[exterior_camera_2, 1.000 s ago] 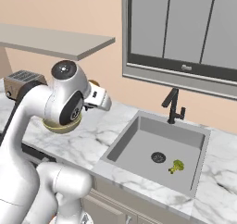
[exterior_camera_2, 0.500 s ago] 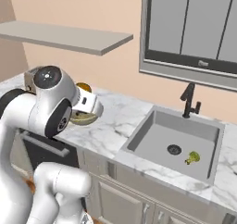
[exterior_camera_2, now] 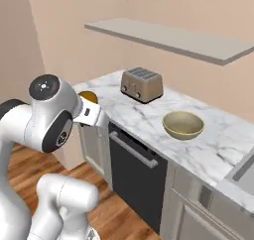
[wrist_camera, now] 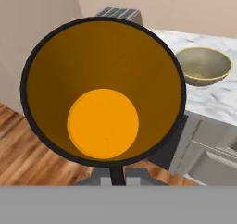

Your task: Clear the mugs and bowl far away from the sink.

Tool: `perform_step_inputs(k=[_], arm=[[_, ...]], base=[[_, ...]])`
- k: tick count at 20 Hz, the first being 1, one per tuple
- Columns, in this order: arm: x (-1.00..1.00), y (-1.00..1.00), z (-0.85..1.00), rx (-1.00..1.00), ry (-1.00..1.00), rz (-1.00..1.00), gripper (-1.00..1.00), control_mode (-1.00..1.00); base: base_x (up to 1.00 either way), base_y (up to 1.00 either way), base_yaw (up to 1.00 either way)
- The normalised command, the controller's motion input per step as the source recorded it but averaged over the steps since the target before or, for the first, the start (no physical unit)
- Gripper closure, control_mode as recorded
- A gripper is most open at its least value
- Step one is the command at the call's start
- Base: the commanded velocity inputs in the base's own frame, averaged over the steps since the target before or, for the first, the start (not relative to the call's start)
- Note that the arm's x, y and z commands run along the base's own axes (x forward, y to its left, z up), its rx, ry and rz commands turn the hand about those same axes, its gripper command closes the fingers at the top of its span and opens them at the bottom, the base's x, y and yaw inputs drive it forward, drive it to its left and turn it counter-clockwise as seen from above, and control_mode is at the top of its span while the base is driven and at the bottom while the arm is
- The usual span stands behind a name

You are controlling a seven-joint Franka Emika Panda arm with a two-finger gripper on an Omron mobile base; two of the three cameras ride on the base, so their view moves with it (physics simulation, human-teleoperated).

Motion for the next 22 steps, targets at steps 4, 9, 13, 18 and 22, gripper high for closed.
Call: perform_step_inputs(k=[4,9,13,18,22], arm=[[0.0,0.0,0.0,0.0,0.0,0.0,1.0,1.0],[0.0,0.0,0.0,0.0,0.0,0.0,1.0,1.0],[0.0,0.0,0.0,0.0,0.0,0.0,1.0,1.0],[0.0,0.0,0.0,0.0,0.0,0.0,1.0,1.0],[0.0,0.0,0.0,0.0,0.0,0.0,1.0,1.0]], base=[[0.0,0.3,0.86],[0.01,0.13,0.94],[0.02,0.09,0.97],[0.01,0.2,0.95],[0.07,0.0,0.96]])
